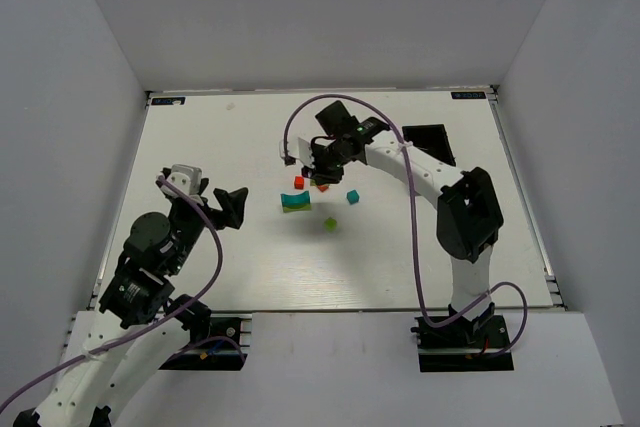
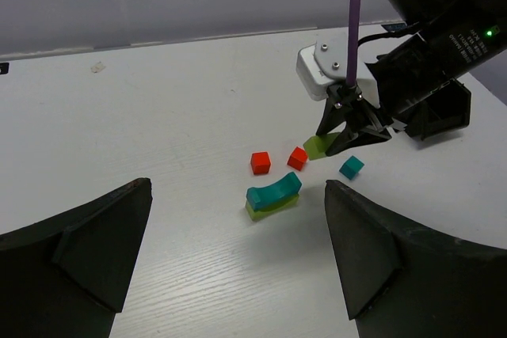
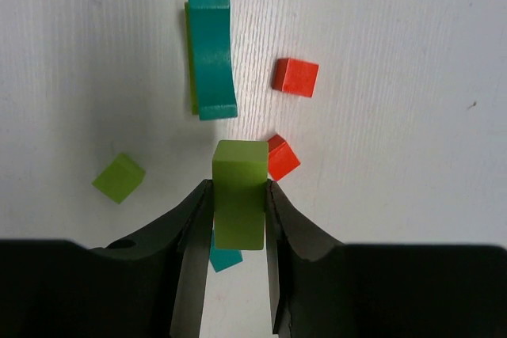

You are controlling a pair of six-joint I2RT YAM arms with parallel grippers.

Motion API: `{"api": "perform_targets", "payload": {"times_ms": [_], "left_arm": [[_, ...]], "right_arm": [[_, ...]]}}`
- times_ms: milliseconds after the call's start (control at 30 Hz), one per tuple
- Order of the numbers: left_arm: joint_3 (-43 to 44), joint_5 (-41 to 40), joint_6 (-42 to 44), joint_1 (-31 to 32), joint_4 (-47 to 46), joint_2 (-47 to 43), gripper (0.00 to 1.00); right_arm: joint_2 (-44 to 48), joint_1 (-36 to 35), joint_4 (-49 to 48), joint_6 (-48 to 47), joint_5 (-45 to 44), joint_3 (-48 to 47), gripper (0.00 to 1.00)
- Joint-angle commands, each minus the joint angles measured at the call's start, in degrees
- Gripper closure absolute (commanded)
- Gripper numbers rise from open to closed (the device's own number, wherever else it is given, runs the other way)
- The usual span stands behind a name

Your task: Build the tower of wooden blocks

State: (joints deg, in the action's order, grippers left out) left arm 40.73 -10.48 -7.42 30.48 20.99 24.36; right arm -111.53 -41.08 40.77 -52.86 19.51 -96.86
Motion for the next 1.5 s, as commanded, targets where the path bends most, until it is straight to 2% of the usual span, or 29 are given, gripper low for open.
{"api": "perform_targets", "payload": {"times_ms": [0,267,700,1467], "left_arm": [[-0.3,-2.2,-1.2,-0.3,0.4,-0.6,0.0],[-0.3,-2.7,-1.2,-0.3,0.4,-1.2,0.0],[-0.3,-2.7,-1.2,-0.3,0.4,-1.8,0.0],[-0.3,-2.7,-1.2,-0.3,0.4,-2.3,0.0]], "right_arm": [[-1.3,-1.4,2.4,-1.9,0.4,-3.9,0.95],[-6.9,-3.9,6.5,-3.8,-1.6,-11.0,0.95],[-10.1,-4.7,10.3,-6.0,-0.3,-14.7,0.95],[-13.1,-6.7,9.3,-4.2,1.1,-19.2,0.95]]}}
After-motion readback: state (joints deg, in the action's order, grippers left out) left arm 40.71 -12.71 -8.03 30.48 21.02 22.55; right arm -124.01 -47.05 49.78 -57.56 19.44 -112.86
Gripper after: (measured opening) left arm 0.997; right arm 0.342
